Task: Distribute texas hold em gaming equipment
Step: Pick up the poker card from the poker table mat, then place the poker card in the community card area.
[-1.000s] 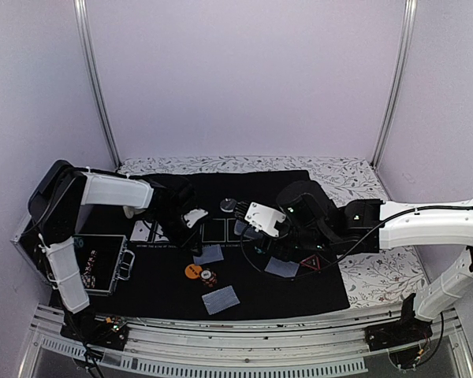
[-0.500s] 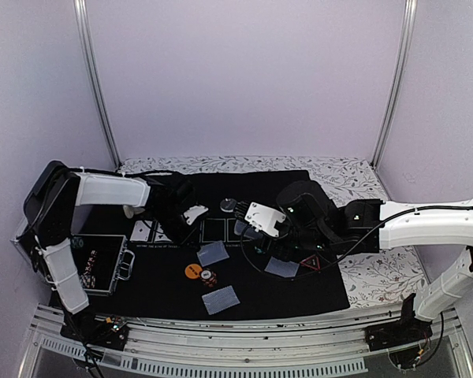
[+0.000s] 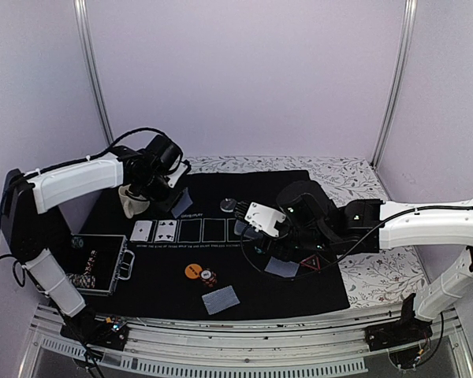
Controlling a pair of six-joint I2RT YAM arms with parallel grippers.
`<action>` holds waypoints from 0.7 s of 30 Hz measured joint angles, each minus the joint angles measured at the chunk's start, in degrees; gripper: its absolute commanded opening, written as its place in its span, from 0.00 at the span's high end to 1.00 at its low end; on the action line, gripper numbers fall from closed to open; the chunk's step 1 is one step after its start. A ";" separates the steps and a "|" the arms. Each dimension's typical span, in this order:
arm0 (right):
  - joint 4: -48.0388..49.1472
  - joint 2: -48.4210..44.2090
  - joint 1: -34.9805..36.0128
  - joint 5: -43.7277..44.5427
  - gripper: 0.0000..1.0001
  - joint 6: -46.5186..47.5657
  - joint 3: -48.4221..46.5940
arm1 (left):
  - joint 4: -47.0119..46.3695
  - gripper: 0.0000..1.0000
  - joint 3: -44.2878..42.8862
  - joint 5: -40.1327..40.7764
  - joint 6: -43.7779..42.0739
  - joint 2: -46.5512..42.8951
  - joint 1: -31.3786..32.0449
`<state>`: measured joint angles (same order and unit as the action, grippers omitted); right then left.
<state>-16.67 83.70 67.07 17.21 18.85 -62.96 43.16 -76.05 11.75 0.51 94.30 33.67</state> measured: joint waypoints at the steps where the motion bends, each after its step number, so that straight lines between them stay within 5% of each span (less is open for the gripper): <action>1: 0.00 0.00 0.00 -0.02 0.49 0.00 0.00 | 0.68 1.00 -0.42 2.89 0.24 0.07 0.07; 11: 0.00 0.00 -0.02 -0.04 0.49 0.02 0.00 | 5.77 1.00 -3.89 25.88 3.80 9.94 5.70; 21: -0.07 0.00 0.00 -0.07 0.49 0.00 -0.02 | 8.96 1.00 -7.52 30.77 6.60 22.69 13.20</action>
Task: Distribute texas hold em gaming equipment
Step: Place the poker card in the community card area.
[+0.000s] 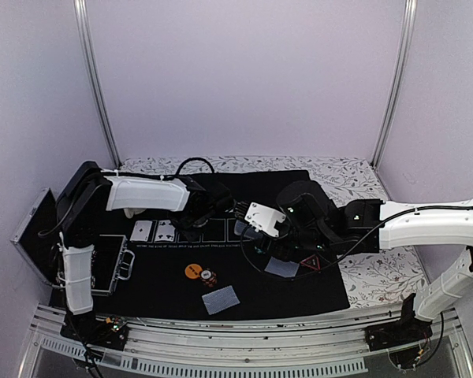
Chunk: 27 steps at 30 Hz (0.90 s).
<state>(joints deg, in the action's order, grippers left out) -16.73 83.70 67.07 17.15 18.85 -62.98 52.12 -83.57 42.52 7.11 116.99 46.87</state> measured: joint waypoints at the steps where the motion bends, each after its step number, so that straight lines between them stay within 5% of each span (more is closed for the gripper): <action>1: 0.00 0.00 0.00 -0.02 0.49 -0.02 0.00 | 0.26 1.00 0.00 -0.42 0.24 0.85 0.50; 27: 0.00 0.00 0.00 -0.07 0.49 -0.04 0.02 | -4.22 1.00 -1.38 -22.93 4.31 3.69 0.20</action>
<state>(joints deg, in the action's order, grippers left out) -16.73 83.70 67.07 17.08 18.81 -62.96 47.90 -84.95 19.59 11.42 120.68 47.07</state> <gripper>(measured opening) 0.514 0.005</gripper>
